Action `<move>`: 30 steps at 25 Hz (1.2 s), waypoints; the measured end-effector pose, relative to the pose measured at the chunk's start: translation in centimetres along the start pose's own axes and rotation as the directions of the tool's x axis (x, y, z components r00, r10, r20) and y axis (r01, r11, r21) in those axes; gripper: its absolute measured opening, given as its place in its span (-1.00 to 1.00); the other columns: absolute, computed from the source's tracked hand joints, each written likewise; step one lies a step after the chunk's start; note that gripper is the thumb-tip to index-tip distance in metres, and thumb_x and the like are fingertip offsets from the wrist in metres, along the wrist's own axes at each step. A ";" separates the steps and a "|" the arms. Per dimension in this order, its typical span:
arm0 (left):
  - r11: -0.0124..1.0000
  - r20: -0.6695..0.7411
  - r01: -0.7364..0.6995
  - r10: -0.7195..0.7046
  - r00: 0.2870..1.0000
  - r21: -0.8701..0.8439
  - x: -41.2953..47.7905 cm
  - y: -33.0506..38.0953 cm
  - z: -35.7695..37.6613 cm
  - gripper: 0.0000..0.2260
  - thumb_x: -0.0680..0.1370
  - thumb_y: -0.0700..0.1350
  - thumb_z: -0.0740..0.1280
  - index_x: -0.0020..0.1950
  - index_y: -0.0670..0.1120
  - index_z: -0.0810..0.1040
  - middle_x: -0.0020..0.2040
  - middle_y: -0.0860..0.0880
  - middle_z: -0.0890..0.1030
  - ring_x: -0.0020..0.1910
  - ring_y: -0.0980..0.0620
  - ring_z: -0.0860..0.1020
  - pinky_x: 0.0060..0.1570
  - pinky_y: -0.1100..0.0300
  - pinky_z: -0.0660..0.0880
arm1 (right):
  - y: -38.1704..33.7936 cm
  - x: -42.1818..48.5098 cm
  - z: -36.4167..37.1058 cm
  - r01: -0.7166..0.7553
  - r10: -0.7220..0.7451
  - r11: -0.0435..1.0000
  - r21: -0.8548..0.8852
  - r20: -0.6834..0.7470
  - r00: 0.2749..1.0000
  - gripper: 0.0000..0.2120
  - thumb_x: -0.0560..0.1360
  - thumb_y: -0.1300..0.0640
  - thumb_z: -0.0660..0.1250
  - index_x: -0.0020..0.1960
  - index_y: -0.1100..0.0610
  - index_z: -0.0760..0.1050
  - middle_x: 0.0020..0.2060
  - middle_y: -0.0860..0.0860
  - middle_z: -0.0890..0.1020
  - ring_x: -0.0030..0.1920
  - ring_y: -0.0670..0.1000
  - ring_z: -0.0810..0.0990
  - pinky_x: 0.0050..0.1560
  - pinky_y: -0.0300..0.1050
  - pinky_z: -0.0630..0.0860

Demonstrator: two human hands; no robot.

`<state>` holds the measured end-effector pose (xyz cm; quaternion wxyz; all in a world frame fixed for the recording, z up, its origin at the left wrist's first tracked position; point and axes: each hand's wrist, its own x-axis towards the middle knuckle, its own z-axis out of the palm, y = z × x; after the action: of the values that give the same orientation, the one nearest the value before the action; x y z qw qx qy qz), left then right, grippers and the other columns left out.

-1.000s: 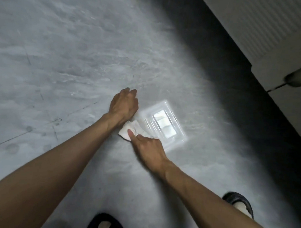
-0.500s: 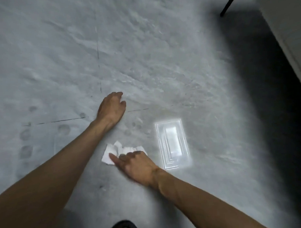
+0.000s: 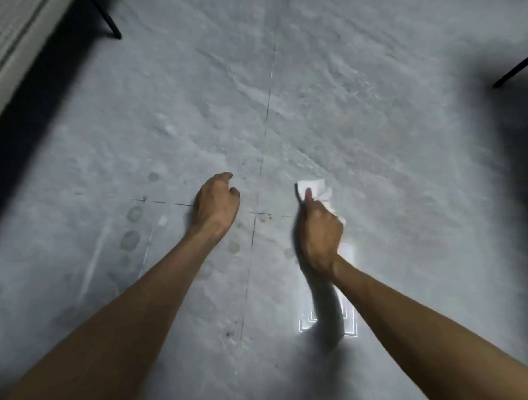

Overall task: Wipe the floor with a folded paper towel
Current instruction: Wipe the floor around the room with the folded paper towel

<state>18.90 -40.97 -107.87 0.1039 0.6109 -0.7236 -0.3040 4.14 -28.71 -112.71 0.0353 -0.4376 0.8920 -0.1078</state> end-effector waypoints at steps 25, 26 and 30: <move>0.909 0.166 -0.071 0.002 0.986 0.410 -6.7 -7.5 -2.5 -0.62 0.58 -0.11 0.15 0.40 -0.13 0.29 0.25 -0.23 0.45 0.21 -0.19 0.43 0.11 0.01 0.40 | 1.3 -0.7 -1.1 0.150 -0.149 0.989 0.020 -0.003 0.989 -0.70 0.58 0.22 0.14 0.23 0.04 0.52 -0.25 0.09 0.65 -0.31 0.21 0.59 -0.26 -0.04 0.45; 0.932 0.125 -0.027 -0.019 0.992 0.362 -6.6 -7.2 -2.7 -0.63 0.57 -0.15 0.15 0.39 -0.11 0.33 0.21 -0.22 0.50 0.16 -0.20 0.47 0.09 0.02 0.42 | -0.8 -2.3 -0.9 0.083 -0.084 0.996 0.030 0.007 0.996 -0.72 0.58 0.23 0.15 0.19 0.07 0.55 -0.32 0.10 0.63 -0.36 0.18 0.59 -0.25 -0.04 0.47; 0.970 -0.048 0.182 -0.177 0.983 0.158 -7.2 -7.4 -3.7 -0.65 0.53 -0.18 0.18 0.31 0.00 0.44 0.12 -0.20 0.62 0.09 -0.23 0.57 0.06 0.06 0.50 | -6.0 -12.5 1.5 0.764 -0.790 0.613 0.199 0.180 0.587 -0.77 0.57 0.22 0.19 0.17 0.09 0.51 -0.35 0.04 0.57 -0.38 0.13 0.58 -0.36 -0.07 0.38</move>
<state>28.58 -35.81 -107.55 0.0381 0.6851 -0.6859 -0.2423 16.67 -22.66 -113.22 0.1184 -0.7905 0.5923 -0.1011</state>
